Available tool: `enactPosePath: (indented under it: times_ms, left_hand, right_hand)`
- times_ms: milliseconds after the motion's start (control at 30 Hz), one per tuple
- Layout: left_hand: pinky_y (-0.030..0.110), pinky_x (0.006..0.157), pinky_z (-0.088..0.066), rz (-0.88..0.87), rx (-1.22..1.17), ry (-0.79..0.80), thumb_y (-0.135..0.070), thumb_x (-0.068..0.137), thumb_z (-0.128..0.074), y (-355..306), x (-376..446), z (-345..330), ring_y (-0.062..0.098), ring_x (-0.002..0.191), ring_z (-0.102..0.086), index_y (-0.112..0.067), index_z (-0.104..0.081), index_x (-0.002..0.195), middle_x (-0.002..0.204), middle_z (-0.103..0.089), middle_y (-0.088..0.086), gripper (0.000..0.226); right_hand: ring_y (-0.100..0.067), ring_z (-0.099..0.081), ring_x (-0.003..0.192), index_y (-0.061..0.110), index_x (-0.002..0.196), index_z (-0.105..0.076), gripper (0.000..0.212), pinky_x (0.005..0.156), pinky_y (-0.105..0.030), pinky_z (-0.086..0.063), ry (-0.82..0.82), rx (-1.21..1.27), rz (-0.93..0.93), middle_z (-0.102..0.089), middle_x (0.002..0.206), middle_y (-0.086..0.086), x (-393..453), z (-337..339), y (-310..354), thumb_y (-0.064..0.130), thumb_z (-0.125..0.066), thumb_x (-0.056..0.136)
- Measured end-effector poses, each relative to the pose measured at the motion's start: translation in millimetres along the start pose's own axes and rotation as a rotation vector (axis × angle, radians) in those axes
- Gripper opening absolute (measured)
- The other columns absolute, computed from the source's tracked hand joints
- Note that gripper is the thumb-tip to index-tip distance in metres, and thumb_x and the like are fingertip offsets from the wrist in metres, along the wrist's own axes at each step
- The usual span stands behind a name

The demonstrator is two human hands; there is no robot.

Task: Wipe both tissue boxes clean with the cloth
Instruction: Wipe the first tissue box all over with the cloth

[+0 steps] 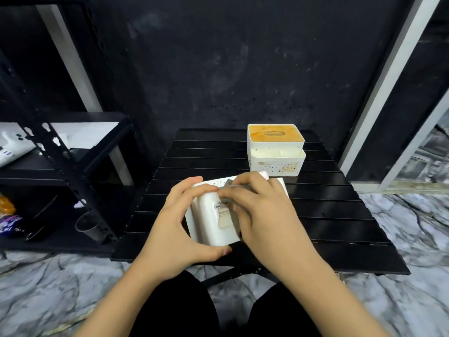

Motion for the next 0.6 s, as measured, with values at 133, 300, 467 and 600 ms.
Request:
enactPosePath:
  times_ms: [133,300,467,600]
  left_hand:
    - [0.043,0.111,-0.031,-0.008,-0.006,-0.003,-0.037,0.040,-0.086,6,1,6,0.007,0.136,-0.033,-0.051,-0.053,0.113,0.141,-0.037,-0.010,0.082]
    - [0.031,0.110,-0.031,0.008,-0.039,0.022,-0.035,0.040,-0.086,11,5,8,0.004,0.135,-0.034,-0.053,-0.053,0.112,0.141,-0.037,-0.009,0.081]
    - [0.005,0.096,-0.022,0.095,0.170,0.082,-0.049,0.043,-0.073,15,9,7,-0.011,0.133,-0.018,-0.057,-0.039,0.117,0.144,-0.016,-0.028,0.082]
    - [-0.006,0.085,-0.024,0.071,0.319,0.088,-0.061,0.042,-0.073,0,18,-2,-0.006,0.124,-0.015,-0.048,-0.039,0.119,0.130,-0.013,-0.029,0.085]
  right_hand:
    - [-0.028,-0.051,0.074,0.022,0.094,-0.070,0.027,0.067,-0.042,-0.050,-0.044,-0.027,-0.073,-0.060,0.096,0.004,2,7,-31,0.015,-0.047,0.081]
    - [-0.028,-0.051,0.094,0.021,0.101,-0.070,0.026,0.084,-0.039,-0.047,-0.023,0.041,-0.266,-0.053,0.100,0.009,2,14,-82,0.006,-0.057,0.085]
    - [-0.024,-0.051,0.102,0.022,0.103,-0.069,0.024,0.088,-0.027,-0.044,-0.012,0.099,-0.311,-0.049,0.100,0.011,5,10,-87,0.008,-0.056,0.088]
    - [-0.024,-0.050,0.100,0.021,0.103,-0.068,0.024,0.088,-0.029,-0.044,-0.008,0.116,-0.282,-0.046,0.099,0.013,6,1,-73,0.008,-0.055,0.087]
Point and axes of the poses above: each hand's wrist, its own x-axis towards the middle knuckle, its own z-axis out of the back of the hand, y = z × x, the point moved 10 cm from there along x, towards the middle knuckle
